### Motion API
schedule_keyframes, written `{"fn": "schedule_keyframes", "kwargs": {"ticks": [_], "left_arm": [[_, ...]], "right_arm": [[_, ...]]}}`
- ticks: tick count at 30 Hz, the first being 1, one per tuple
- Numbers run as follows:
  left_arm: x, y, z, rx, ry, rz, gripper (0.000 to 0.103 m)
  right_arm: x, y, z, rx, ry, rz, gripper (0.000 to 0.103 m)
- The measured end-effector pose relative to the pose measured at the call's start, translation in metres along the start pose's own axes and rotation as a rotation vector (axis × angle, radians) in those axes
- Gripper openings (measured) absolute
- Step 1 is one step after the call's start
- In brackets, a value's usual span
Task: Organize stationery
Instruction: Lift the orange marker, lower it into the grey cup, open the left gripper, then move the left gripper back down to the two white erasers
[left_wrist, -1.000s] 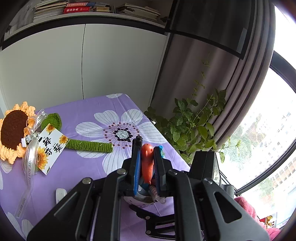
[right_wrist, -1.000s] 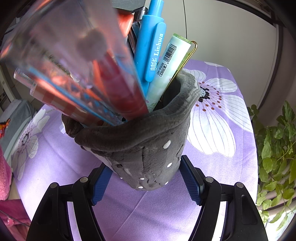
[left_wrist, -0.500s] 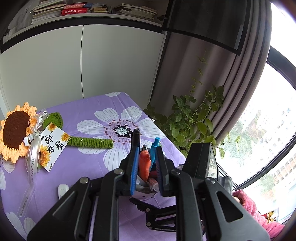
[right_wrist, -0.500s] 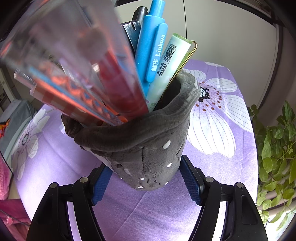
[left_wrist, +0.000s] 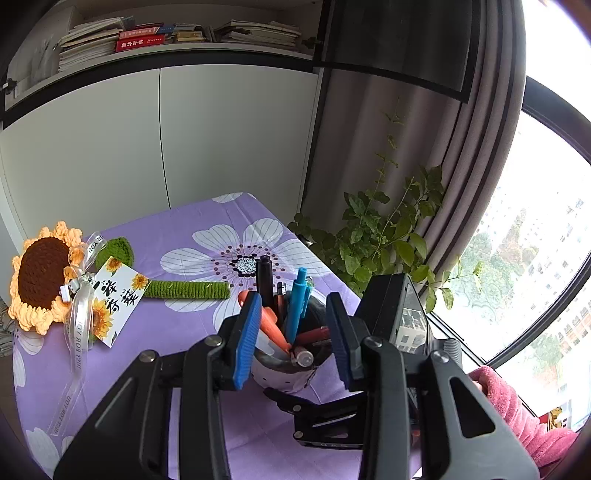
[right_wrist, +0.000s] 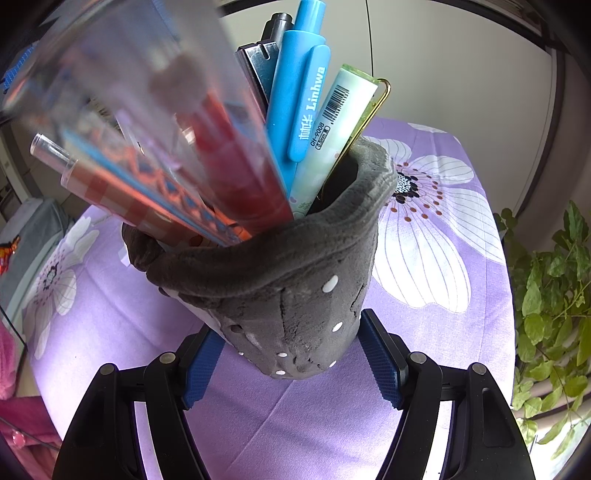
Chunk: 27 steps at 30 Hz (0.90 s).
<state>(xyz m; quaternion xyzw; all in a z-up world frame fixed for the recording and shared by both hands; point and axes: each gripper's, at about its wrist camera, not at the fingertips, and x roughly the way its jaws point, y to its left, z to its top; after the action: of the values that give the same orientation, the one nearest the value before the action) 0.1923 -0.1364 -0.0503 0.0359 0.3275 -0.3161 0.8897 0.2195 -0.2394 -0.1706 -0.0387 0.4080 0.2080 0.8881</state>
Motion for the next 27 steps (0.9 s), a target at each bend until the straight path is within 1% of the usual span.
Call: {"fn": "schedule_keyframes", "kwargs": {"ticks": [2,6,8,10,12,16,19,22,27], "left_arm": [[-0.007,0.003,0.001,-0.006,-0.022,0.031,0.047],[-0.027,0.02,0.004,-0.047,-0.073,0.06,0.05],[-0.038,0.031,0.003,-0.079,-0.097,0.081,0.055],[-0.047,0.042,0.001,-0.109,-0.113,0.106,0.056],[-0.051,0.053,-0.004,-0.141,-0.109,0.123,0.057],[-0.053,0.069,-0.017,-0.189,-0.073,0.152,0.057],[-0.054,0.078,-0.026,-0.21,-0.059,0.175,0.057],[-0.052,0.084,-0.033,-0.225,-0.041,0.186,0.057],[-0.049,0.087,-0.04,-0.238,-0.023,0.186,0.057]], "right_arm": [[0.0,0.0,0.0,0.0,0.0,0.0,0.073],[-0.001,0.0,-0.001,0.003,-0.001,0.005,0.073],[-0.001,0.0,-0.002,0.008,-0.003,0.016,0.075],[-0.002,-0.001,-0.003,0.014,-0.005,0.031,0.077],[-0.002,-0.003,-0.004,0.017,-0.007,0.039,0.077],[-0.006,-0.004,-0.005,0.012,-0.02,0.038,0.078],[-0.015,-0.001,-0.008,-0.001,-0.05,0.026,0.078],[-0.026,-0.001,-0.006,-0.005,-0.084,0.034,0.078],[-0.044,-0.007,0.004,0.023,-0.149,0.046,0.078]]}}
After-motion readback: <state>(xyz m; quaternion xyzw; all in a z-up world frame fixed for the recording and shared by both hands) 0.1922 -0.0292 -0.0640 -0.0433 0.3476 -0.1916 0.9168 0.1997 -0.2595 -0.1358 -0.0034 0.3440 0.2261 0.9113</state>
